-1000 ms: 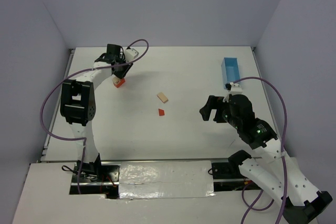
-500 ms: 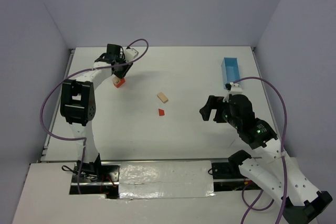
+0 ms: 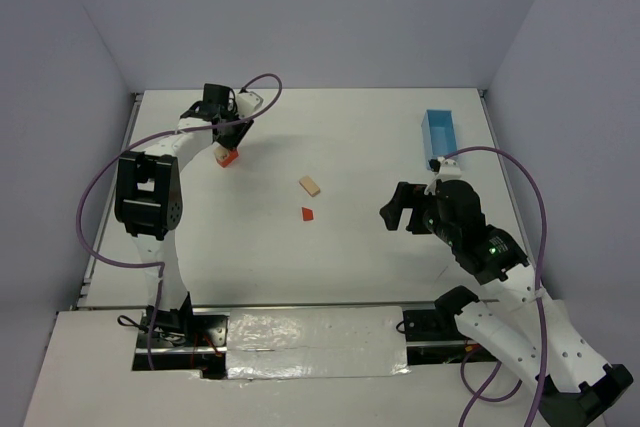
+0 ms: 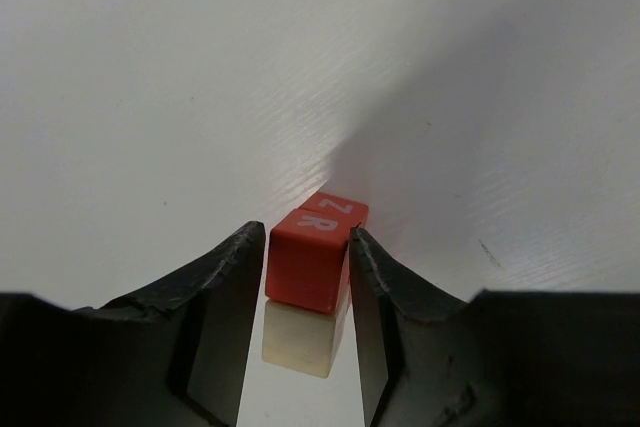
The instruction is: Build the wood block tower
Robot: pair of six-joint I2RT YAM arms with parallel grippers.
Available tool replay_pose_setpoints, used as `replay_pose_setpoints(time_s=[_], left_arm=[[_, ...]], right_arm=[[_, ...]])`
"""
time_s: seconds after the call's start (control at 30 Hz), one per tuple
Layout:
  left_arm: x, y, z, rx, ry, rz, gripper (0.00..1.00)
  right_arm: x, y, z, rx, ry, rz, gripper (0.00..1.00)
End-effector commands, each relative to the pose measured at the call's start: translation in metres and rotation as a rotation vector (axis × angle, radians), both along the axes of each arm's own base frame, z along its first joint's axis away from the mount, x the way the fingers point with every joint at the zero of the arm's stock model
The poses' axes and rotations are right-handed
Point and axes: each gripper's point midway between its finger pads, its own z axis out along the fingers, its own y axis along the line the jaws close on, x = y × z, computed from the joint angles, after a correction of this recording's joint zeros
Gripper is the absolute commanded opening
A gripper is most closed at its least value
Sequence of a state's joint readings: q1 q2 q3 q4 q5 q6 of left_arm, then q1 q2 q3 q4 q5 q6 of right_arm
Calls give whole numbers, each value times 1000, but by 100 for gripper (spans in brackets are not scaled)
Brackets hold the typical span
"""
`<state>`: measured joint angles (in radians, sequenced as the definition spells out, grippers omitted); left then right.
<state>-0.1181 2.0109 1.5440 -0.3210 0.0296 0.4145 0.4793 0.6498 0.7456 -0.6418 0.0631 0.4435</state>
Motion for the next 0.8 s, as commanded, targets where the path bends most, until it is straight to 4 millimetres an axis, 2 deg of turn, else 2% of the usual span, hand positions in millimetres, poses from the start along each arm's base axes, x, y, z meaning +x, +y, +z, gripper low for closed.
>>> replay_pose_setpoints(time_s=[0.0,0.2,0.4,0.63,0.7,0.73,0.77], left_arm=[[7,3,19,-9,-56,19,52],[7,1,22,-14,-60,22,54],[16,-3,41,-38,-97,33,58],[23,-27,59,-76,-119,13,64],[25,-40,74,-101,-147,-8,73],[24,-49,80,-129,-154,-11,74],[24,-64,91,-149,-169,-27,80]], right_arm=[[4,4,10,11,-48,20,100],[4,5,10,13,-51,23,100],[3,5,10,13,-51,26,100],[3,6,11,15,-53,31,100],[3,6,11,16,-56,30,100],[4,5,11,14,-54,29,100],[4,5,11,12,-53,26,100]])
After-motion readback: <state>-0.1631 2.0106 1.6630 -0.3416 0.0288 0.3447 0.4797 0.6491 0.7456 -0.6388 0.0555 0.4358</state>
